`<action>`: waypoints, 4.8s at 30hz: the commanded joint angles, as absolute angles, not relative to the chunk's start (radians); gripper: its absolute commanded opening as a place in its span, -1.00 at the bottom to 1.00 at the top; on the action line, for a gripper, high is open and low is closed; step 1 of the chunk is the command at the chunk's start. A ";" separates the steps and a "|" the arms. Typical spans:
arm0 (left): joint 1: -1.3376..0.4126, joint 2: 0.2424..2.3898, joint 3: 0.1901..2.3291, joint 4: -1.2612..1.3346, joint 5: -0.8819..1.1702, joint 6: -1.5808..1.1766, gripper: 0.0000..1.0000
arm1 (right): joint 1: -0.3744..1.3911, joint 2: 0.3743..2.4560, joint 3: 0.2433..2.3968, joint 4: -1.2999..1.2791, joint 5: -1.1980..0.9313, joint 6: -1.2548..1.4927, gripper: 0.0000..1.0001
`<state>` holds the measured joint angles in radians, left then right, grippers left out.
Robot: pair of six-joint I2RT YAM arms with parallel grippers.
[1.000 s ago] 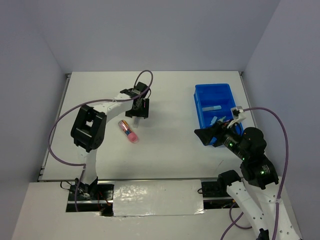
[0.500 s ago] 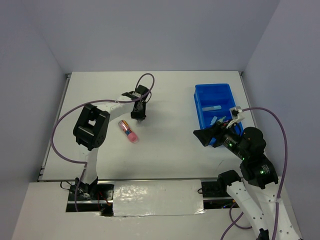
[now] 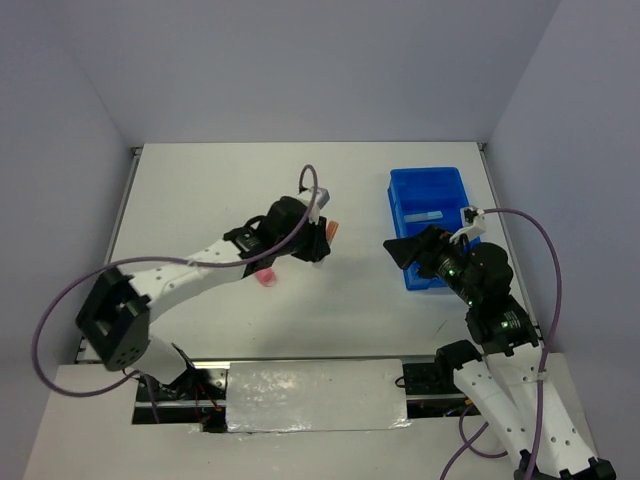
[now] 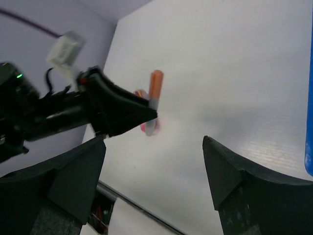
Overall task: Sort the stationery into containers
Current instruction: Pick up the pen from the center of the board, then place the pen in the storage box, then pick up the stationery from the center of the board.
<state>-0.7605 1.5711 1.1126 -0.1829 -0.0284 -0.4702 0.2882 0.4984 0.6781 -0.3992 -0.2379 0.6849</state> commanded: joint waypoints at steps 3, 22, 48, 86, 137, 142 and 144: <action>-0.775 1.362 1.017 0.131 0.167 -0.463 -1.00 | 0.293 0.529 0.721 -0.247 -0.213 0.782 0.75; -0.831 1.364 1.042 0.201 0.321 -0.512 -0.93 | 0.530 0.813 0.716 -0.034 -0.091 0.793 0.37; -0.831 0.961 0.985 -0.367 -0.210 -0.618 0.99 | -0.109 1.380 0.984 -0.110 0.394 1.117 -1.00; -0.701 0.931 0.813 -0.509 -0.556 -1.075 0.99 | 0.081 1.387 1.193 -0.141 0.066 0.702 0.99; -0.661 1.022 0.700 0.167 -0.049 -0.950 -1.00 | 0.831 1.138 0.531 0.509 -0.333 0.540 0.99; -0.666 0.963 0.677 0.257 0.031 -0.927 -1.00 | 0.871 1.163 0.572 0.616 -0.376 0.540 0.99; -0.667 0.953 0.661 0.290 0.070 -0.928 -1.00 | 0.873 1.166 0.572 0.649 -0.361 0.557 0.99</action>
